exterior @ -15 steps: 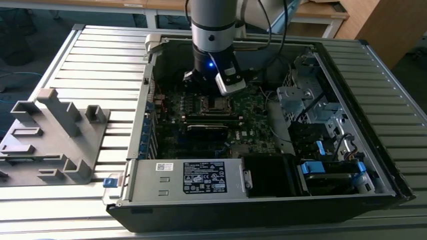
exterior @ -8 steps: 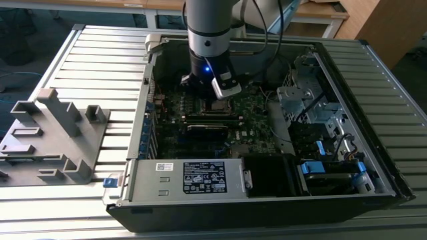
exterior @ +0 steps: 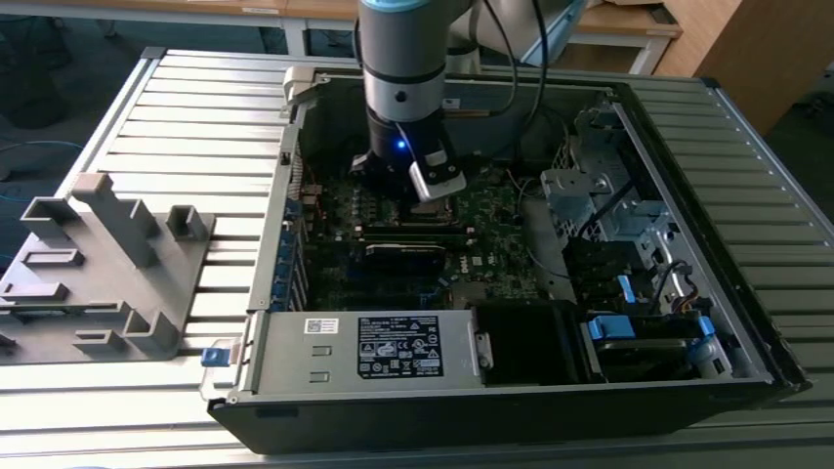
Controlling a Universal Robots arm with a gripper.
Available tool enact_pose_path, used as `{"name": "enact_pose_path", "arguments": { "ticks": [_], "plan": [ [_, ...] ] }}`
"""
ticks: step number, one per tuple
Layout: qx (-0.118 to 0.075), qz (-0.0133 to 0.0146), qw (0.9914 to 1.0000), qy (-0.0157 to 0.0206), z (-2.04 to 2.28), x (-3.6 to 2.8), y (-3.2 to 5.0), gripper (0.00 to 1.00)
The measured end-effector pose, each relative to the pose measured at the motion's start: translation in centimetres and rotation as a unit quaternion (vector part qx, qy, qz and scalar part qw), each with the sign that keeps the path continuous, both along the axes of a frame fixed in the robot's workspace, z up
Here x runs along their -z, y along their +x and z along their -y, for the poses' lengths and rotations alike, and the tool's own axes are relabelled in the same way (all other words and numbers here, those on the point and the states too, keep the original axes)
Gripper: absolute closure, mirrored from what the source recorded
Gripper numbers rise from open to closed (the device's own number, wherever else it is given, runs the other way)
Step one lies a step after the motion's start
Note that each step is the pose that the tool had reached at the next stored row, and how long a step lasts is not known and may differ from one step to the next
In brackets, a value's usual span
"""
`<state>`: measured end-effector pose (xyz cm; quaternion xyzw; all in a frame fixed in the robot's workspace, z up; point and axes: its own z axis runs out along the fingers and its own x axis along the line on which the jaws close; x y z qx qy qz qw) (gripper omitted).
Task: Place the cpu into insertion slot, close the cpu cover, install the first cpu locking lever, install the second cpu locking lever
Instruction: 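Install the second cpu locking lever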
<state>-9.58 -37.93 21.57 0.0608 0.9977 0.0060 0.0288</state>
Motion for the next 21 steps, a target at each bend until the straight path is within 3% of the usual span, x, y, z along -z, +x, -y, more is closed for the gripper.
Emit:
{"name": "enact_pose_path", "arguments": {
  "ticks": [7, 12, 16, 17, 18, 19, 21],
  "plan": [
    [0.0, 0.0, 1.0, 0.0, 0.0, 0.36, -0.39, 0.89],
    [0.0, 0.0, 1.0, 0.0001, 0.0, 0.96, -0.65, 0.89],
    [0.0, 0.0, 1.0, 0.0, 0.0, 1.01, -0.67, 0.89],
    [0.0, 0.0, 1.0, 0.0014, 0.0, 1.02, -0.67, 0.89],
    [0.0, 0.0001, 0.99998, 0.0062, 0.0, 1.03, -0.68, 0.89],
    [0.0, 0.0, 0.99996, 0.0085, 0.0, 1.03, -0.69, 0.89],
    [0.0, 0.0001, 0.99996, 0.0089, -0.01, 1.03, -0.69, 0.89]
  ]
}}
